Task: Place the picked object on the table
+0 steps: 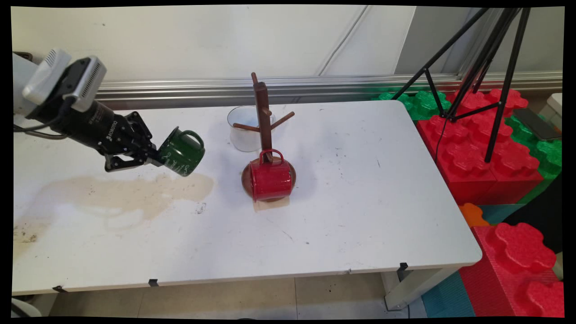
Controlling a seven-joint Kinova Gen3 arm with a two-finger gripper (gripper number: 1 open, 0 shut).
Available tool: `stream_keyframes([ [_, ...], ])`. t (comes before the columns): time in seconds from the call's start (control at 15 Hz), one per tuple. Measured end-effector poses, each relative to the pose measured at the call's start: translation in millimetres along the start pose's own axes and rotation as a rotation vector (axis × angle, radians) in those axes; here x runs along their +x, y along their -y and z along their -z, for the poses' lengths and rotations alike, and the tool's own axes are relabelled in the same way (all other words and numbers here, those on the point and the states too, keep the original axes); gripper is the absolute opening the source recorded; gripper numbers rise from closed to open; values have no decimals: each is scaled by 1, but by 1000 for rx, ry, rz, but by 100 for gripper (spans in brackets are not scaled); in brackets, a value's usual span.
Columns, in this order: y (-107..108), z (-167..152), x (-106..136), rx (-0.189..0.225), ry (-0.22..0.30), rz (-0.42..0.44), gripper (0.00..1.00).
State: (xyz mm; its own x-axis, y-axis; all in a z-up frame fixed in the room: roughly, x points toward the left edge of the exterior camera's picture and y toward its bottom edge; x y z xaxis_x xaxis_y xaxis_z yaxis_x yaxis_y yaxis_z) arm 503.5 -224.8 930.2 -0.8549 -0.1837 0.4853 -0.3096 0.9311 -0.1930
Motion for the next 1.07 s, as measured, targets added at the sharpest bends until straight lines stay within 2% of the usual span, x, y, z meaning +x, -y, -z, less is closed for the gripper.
stream_keyframes([
  [0.33,7,-20,-13,34,65,-59,0],
  [1.07,14,-64,-36,51,165,-166,0],
])
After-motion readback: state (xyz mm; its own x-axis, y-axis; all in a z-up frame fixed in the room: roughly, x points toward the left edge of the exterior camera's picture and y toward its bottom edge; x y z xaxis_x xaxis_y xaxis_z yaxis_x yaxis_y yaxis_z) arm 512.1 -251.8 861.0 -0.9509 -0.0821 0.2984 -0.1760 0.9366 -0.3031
